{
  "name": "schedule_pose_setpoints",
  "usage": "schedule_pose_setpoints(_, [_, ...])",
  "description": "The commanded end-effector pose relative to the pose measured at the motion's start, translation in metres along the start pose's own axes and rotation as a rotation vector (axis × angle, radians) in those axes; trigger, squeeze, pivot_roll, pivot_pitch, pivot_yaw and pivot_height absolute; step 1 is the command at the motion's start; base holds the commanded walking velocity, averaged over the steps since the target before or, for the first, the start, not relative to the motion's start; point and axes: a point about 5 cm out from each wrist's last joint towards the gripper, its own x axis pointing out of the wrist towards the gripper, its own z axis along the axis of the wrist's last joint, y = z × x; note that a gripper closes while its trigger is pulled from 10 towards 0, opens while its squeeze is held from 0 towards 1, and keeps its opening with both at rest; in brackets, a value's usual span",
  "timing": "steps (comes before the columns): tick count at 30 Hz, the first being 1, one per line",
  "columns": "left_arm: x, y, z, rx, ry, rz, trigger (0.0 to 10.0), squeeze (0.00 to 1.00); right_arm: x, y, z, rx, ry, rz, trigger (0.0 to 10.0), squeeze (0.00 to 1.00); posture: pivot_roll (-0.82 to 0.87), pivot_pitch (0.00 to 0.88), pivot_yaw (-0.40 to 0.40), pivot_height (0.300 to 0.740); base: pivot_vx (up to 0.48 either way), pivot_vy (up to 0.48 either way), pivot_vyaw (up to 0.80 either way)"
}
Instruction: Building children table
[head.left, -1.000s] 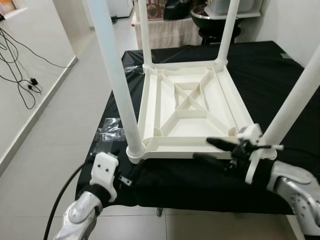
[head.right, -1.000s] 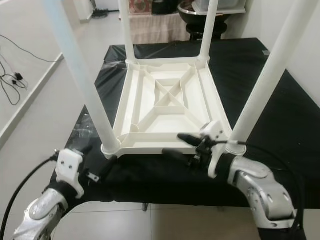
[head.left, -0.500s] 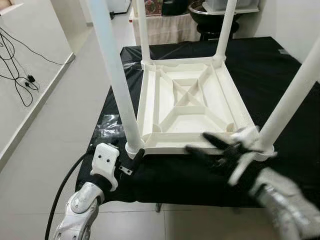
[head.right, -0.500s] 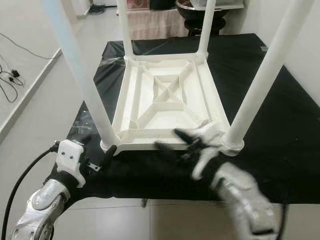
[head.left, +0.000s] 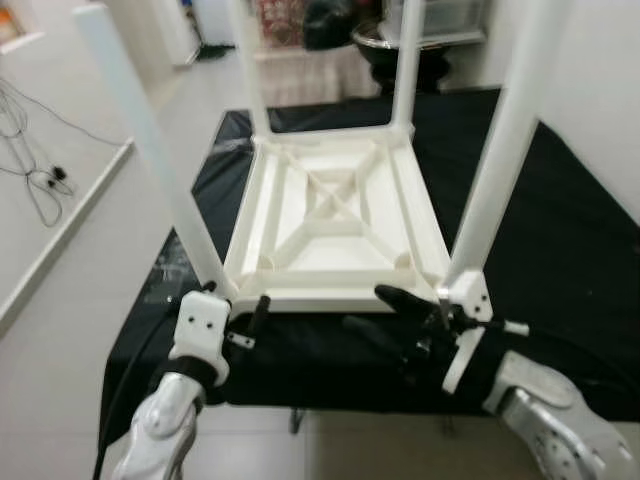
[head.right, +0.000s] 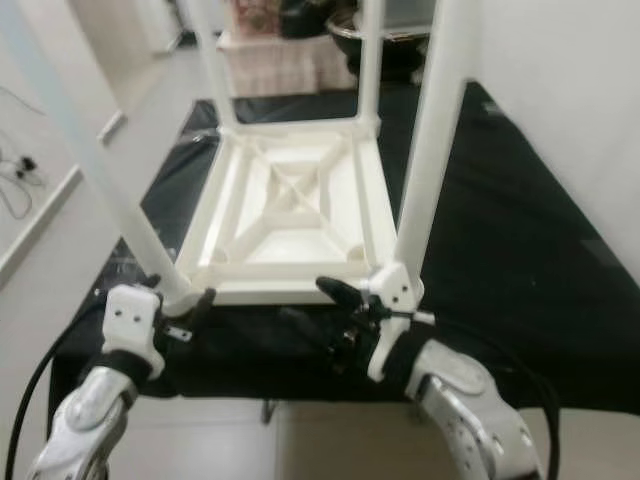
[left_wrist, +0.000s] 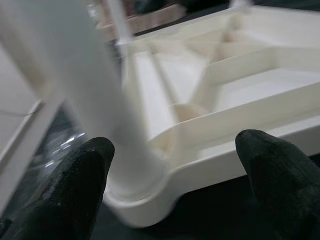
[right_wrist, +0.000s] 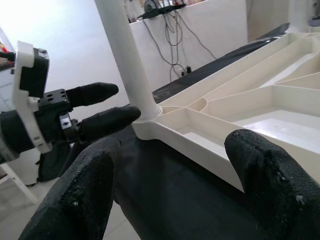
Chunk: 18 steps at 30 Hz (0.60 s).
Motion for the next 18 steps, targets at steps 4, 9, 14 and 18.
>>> schedule_pose_setpoints(4, [0.002, 0.017, 0.0, 0.034, 0.001, 0.095, 10.0, 0.0, 0.002, 0.004, -0.002, -0.022, 0.001, 0.002, 10.0, 0.0, -0.09, 0.123, 0.064, 0.74, 0.0, 0.0, 0.0])
schedule_pose_setpoints(9, [0.007, 0.017, -0.001, -0.017, -0.016, 0.094, 10.0, 0.0, 0.002, 0.002, -0.002, -0.027, 0.002, -0.013, 10.0, 0.0, -0.09, 0.121, 0.057, 0.74, 0.0, 0.0, 0.0])
schedule_pose_setpoints(14, [0.015, 0.019, 0.001, -0.05, -0.037, 0.084, 10.0, 0.0, 0.003, 0.002, -0.001, -0.031, 0.001, -0.013, 10.0, 0.0, -0.09, 0.121, 0.056, 0.74, 0.0, 0.0, 0.0])
schedule_pose_setpoints(18, [0.022, 0.022, 0.0, -0.073, -0.045, 0.082, 10.0, 0.0, 0.003, 0.002, -0.001, -0.037, 0.001, -0.015, 10.0, 0.0, -0.1, 0.12, 0.053, 0.74, 0.0, 0.0, 0.0])
